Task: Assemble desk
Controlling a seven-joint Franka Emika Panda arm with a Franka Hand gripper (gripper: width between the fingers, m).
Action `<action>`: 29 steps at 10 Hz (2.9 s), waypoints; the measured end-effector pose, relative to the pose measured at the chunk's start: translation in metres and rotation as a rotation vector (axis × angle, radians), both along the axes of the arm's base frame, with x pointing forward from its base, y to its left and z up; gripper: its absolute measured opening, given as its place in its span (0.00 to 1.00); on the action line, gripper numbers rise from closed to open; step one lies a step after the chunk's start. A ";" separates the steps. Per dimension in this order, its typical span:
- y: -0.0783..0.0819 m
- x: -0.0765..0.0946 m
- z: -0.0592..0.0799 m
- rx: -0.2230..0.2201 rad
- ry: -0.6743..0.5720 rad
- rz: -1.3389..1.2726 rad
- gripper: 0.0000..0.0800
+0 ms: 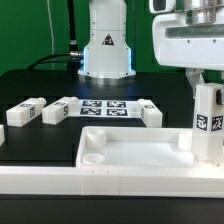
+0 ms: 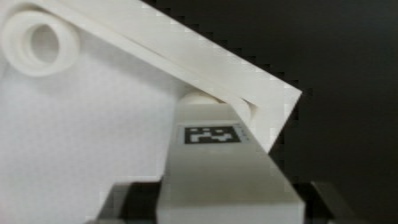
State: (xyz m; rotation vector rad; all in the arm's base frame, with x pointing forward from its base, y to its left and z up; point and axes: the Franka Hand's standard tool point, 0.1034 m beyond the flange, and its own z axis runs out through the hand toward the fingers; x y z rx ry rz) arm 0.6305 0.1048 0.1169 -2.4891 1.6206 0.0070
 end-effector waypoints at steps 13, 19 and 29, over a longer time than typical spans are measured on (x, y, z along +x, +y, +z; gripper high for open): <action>0.005 -0.005 -0.002 -0.063 -0.080 0.786 0.81; 0.000 -0.003 -0.002 -0.197 -0.121 1.449 0.81; -0.002 -0.004 -0.003 -0.164 -0.120 1.262 0.36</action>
Offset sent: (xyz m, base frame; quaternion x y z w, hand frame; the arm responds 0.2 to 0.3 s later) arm -0.0016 -0.0037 -0.0038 -0.0561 0.0211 -0.0985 0.9933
